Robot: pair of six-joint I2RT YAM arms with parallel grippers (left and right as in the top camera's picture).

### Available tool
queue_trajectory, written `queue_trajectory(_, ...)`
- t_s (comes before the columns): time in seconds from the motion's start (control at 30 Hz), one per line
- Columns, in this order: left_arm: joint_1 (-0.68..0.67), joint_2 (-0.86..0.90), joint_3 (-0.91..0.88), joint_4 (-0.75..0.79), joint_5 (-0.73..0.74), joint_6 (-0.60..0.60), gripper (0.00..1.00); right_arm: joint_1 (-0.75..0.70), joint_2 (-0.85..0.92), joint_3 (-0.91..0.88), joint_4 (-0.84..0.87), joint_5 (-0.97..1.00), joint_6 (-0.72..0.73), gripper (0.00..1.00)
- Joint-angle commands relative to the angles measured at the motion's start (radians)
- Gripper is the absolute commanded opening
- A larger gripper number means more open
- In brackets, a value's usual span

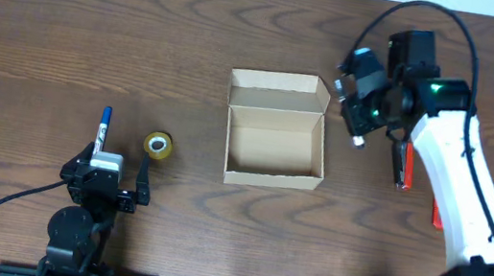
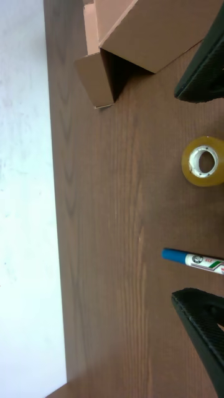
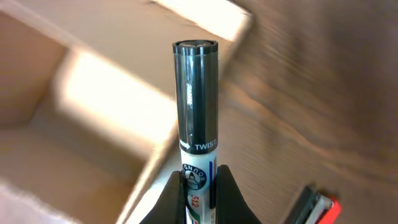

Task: Pack container
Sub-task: 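Carry the black marker with the right gripper over the box, then lower the marker into the box and open the right gripper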

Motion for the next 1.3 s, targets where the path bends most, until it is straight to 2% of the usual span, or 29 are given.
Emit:
queue_trajectory(0.0,0.006,-0.006,-0.027,-0.011,-0.003,0.004,0.95,0.082,-0.025,0.01,-0.028,-0.073,-0.231,0.01)
queue_trajectory(0.13,0.006,-0.006,-0.027,-0.011,-0.003,0.003,0.95,0.193,-0.027,0.01,-0.071,-0.122,-0.528,0.01)
queue_trajectory(0.23,0.006,-0.006,-0.027,-0.011,-0.003,0.003,0.95,0.267,-0.027,0.01,-0.058,-0.133,-0.668,0.01)
queue_trajectory(0.4,0.006,-0.006,-0.027,-0.011,-0.002,0.003,0.95,0.34,-0.012,0.01,0.029,-0.131,-0.691,0.01)
queue_trajectory(0.53,0.006,-0.006,-0.027,-0.011,-0.002,0.003,0.95,0.338,0.031,0.009,0.016,-0.132,-0.79,0.01)
queue_trajectory(0.97,0.006,-0.006,-0.027,-0.011,-0.003,0.003,0.95,0.276,0.261,0.008,-0.018,-0.079,-0.797,0.01)
queue_trajectory(1.27,0.006,-0.006,-0.027,-0.011,-0.003,0.003,0.95,0.262,0.347,0.008,0.0,-0.07,-0.797,0.01)
